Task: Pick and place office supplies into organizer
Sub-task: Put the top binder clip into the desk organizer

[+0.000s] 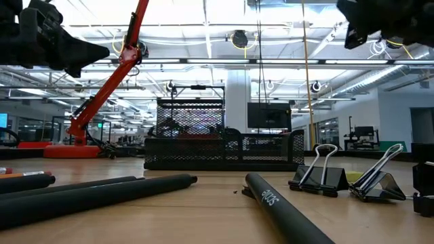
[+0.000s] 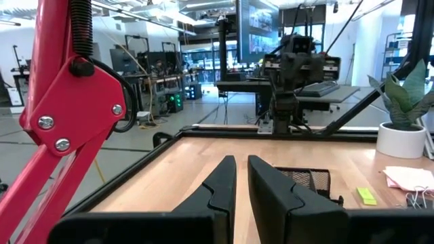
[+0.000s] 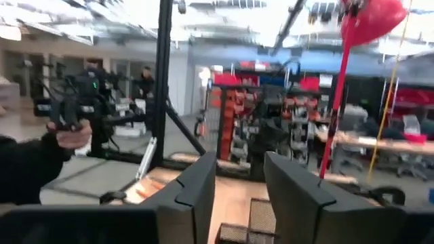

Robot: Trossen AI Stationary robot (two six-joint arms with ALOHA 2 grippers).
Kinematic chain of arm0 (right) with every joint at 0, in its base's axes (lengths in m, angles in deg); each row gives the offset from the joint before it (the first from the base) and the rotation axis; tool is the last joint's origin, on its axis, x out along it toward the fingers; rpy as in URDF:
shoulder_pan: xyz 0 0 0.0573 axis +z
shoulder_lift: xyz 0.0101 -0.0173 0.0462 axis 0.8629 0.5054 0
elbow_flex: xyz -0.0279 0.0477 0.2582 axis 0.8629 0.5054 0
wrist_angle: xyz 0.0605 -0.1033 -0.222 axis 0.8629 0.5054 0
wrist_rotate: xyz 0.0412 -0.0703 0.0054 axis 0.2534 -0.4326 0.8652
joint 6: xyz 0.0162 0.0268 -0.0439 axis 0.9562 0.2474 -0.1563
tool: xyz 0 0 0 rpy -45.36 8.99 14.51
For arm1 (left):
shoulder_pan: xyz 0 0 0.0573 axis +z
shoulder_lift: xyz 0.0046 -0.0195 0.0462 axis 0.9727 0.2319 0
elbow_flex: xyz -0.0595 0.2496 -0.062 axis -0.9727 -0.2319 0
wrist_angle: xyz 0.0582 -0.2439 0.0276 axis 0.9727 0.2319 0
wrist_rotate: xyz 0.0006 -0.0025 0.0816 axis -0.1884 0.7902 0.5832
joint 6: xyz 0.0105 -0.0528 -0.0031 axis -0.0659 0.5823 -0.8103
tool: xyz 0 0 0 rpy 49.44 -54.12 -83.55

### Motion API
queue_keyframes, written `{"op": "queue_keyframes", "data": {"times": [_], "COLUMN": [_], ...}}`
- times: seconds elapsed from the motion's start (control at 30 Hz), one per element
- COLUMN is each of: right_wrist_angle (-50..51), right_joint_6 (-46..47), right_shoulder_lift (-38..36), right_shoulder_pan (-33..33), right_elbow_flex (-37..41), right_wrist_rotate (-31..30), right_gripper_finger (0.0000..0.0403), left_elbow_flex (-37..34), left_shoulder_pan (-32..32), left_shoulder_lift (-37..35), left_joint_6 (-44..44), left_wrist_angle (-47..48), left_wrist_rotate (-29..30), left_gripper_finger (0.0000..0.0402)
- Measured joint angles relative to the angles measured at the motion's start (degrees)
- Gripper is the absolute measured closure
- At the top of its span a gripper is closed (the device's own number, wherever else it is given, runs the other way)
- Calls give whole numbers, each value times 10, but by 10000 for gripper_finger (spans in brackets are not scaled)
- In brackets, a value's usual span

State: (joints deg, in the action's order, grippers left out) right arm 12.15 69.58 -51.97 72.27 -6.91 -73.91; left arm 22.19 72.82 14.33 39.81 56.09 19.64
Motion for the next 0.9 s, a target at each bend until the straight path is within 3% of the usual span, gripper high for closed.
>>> {"op": "queue_keyframes", "data": {"times": [0.2,0.47,0.77,0.9], "right_wrist_angle": [-6,90,271,323], "right_joint_6": [-31,-103,13,99], "right_shoulder_lift": [161,369,536,587], "right_shoulder_pan": [84,166,194,194], "right_elbow_flex": [-95,-248,-463,-516], "right_wrist_rotate": [-57,-221,-324,-318], "right_gripper_finger": [247,219,192,191], "left_elbow_flex": [0,0,0,0], "left_shoulder_pan": [0,0,0,0], "left_shoulder_lift": [0,0,0,0], "left_joint_6": [-2,-2,9,27], "left_wrist_angle": [-2,-4,-5,-5], "left_wrist_rotate": [4,55,61,61], "left_gripper_finger": [355,355,355,355]}}
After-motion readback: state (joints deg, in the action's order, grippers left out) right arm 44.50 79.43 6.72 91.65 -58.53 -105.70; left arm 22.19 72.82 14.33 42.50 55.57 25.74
